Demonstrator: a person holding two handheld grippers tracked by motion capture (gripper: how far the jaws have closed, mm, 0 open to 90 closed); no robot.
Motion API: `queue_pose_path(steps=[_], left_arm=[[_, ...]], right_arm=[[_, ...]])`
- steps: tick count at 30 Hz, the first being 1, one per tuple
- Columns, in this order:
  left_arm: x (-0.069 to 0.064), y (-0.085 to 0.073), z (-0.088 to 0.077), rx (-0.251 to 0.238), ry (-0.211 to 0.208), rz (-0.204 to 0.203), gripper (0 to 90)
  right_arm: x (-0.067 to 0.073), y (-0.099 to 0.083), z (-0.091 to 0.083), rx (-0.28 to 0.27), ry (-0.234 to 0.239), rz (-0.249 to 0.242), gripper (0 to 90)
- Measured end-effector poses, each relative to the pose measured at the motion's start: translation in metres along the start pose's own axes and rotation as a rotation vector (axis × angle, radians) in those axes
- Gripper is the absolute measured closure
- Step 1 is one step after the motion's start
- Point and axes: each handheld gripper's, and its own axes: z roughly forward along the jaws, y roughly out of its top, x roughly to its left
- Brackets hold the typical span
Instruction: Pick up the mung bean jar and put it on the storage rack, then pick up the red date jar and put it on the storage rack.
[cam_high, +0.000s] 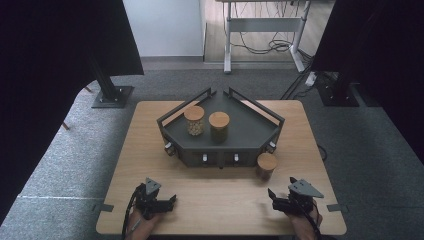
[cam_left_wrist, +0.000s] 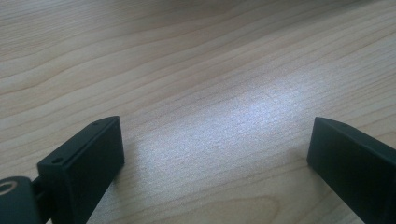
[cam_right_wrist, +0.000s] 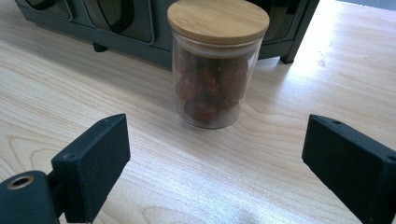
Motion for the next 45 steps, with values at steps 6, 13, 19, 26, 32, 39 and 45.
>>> queue_pose_path(steps=[6,13,19,26,32,39,45], left_arm=[[0.000,0.000,0.000,0.000,0.000,0.000,3.5],[0.000,0.000,0.000,0.000,-0.001,0.001,3.6],[0.000,0.000,0.000,0.000,0.000,0.001,3.6],[0.000,0.000,0.000,0.000,0.000,0.001,3.6],[0.000,0.000,0.000,0.000,-0.001,0.001,3.6],[0.000,0.000,0.000,-0.001,-0.002,0.002,4.0],[0.001,0.000,0.000,-0.002,-0.007,0.006,4.5]], right_arm=[[0.002,0.001,0.001,-0.017,-0.011,-0.006,7.1],[0.005,0.003,0.005,-0.017,-0.023,-0.022,7.1],[0.005,0.006,0.010,-0.028,-0.020,-0.021,7.1],[0.005,0.009,0.015,-0.034,-0.025,-0.019,7.1],[0.005,0.012,0.020,-0.039,-0.023,-0.017,7.1],[0.005,0.014,0.025,-0.044,-0.027,-0.023,7.2],[0.003,0.015,0.029,-0.051,-0.023,-0.024,7.3]])
